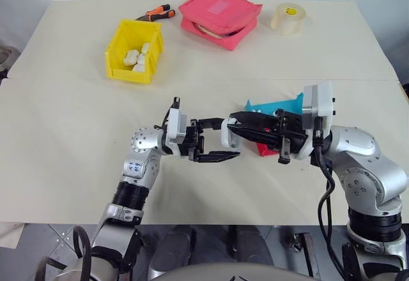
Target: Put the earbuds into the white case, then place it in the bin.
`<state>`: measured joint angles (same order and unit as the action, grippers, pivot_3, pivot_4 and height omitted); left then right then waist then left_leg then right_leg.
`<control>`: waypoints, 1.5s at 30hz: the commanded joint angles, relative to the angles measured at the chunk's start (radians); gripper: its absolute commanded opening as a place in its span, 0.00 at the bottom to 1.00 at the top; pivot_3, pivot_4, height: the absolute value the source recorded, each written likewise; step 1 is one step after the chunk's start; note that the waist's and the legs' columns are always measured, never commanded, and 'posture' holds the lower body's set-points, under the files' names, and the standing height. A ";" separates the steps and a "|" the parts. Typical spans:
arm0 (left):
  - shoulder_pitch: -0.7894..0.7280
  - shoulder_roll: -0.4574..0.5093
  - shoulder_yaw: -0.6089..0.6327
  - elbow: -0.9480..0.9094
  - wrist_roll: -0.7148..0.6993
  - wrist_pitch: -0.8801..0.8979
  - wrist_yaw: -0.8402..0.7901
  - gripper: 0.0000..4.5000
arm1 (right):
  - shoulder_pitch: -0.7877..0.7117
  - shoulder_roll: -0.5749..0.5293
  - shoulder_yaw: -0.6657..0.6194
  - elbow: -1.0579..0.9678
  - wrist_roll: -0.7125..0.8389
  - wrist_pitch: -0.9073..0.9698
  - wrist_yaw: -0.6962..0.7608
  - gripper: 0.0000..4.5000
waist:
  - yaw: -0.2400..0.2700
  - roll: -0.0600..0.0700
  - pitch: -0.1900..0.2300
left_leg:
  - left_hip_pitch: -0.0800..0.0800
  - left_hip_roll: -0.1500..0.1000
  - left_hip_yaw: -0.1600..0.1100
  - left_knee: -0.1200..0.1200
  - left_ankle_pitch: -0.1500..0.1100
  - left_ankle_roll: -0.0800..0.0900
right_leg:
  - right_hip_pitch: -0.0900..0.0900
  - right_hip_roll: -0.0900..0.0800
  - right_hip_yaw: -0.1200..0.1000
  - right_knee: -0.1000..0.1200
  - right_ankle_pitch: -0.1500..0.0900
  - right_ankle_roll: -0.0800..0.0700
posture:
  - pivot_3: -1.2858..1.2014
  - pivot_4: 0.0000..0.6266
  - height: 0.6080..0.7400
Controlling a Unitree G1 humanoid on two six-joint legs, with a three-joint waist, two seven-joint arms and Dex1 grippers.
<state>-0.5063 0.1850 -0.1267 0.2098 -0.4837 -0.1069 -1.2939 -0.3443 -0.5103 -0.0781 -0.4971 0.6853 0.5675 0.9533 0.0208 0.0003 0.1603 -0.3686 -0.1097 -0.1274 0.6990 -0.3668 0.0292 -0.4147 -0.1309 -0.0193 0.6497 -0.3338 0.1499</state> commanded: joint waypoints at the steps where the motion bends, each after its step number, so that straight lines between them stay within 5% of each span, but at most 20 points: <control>1: -0.018 -0.010 0.009 -0.052 -0.045 0.001 -0.026 0.62 | -0.008 0.013 0.036 0.025 -0.019 -0.050 0.003 0.10 | -0.001 0.000 0.000 | 0.000 0.000 0.000 0.000 0.000 0.000 | 0.000 0.000 0.000 0.000 0.000 0.000 | 0.52 0.24 1.00; 21: -0.077 -0.014 0.083 -0.025 -0.055 0.025 -0.004 0.62 | 0.057 -0.115 0.132 0.145 -0.166 -0.211 0.073 0.10 | 0.002 0.000 0.000 | 0.000 0.000 0.000 0.000 0.000 0.000 | 0.000 0.000 -0.001 -0.001 0.000 0.000 | 0.52 0.24 1.00; 38: -0.077 -0.028 0.088 0.013 -0.043 -0.024 -0.023 0.62 | -0.026 -0.144 0.165 0.127 -0.098 -0.084 0.035 0.10 | 0.002 0.000 0.000 | 0.000 0.000 0.000 0.000 0.000 0.000 | 0.000 0.000 -0.001 -0.003 0.000 0.000 | 0.52 0.24 1.00; 45: -0.091 -0.031 0.086 0.063 -0.016 -0.055 -0.029 0.62 | -0.095 -0.139 0.149 0.079 -0.081 -0.055 0.018 0.61 | 0.002 0.000 0.000 | 0.000 0.000 0.000 0.000 0.000 0.000 | 0.000 0.000 -0.001 -0.004 0.000 0.000 | 0.52 0.24 1.00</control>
<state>-0.5502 0.1749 -0.0570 0.2972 -0.4718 -0.1275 -1.3301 -0.4344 -0.6433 0.0477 -0.3882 0.6065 0.4856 0.9758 0.0227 0.0000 0.1604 -0.3689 -0.1096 -0.1278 0.6989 -0.3668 0.0292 -0.4145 -0.1309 -0.0202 0.6460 -0.3338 0.1499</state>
